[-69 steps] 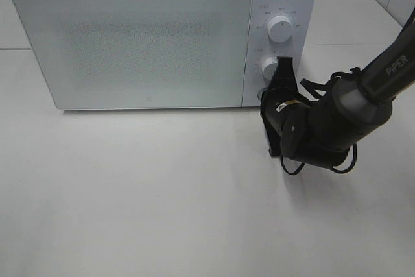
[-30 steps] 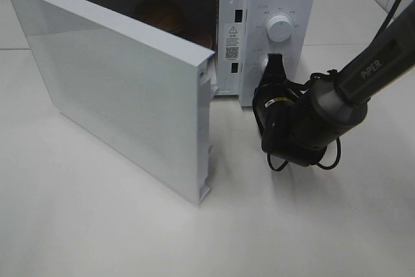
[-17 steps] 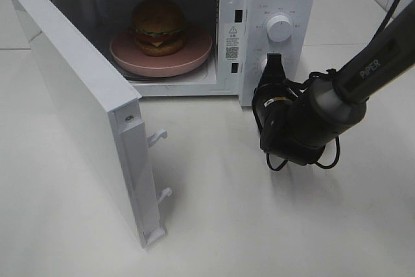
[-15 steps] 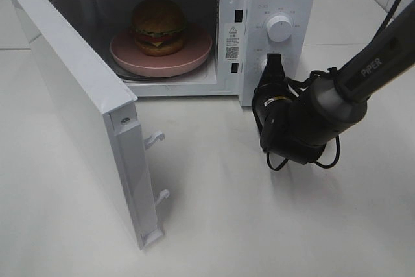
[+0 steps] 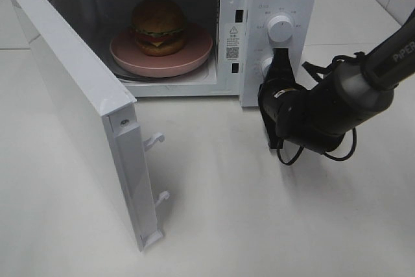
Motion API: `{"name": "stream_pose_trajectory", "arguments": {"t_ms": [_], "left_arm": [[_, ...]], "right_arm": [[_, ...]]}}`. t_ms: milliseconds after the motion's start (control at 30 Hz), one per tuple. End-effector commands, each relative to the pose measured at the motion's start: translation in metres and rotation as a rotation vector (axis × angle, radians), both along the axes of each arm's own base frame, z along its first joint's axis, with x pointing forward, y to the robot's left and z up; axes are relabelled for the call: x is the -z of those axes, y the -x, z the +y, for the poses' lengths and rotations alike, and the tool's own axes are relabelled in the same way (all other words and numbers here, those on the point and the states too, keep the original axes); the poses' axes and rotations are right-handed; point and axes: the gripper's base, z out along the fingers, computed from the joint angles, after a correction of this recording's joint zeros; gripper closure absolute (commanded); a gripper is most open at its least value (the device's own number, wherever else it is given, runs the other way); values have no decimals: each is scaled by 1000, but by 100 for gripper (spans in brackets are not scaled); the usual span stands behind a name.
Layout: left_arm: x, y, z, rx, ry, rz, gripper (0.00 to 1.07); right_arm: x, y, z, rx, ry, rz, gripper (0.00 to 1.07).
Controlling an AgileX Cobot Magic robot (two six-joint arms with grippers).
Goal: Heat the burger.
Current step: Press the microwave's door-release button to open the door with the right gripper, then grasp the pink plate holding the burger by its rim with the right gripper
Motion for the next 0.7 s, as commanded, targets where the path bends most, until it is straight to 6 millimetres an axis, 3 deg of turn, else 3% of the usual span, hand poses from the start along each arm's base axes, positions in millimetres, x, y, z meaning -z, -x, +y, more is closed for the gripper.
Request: {"name": "stream_pose_trajectory", "arguments": {"t_ms": [33,367,700], "left_arm": [[0,3,0,-5,6,-26,9],[0,3,0,-5,6,-26,9],[0,3,0,-5,6,-26,9]], "right_arm": [[-17,0,-1,-49,35,-43,107],[-20,25,-6,-159,83,118,107],[-54,43,-13,-538,327,231,107]]}}
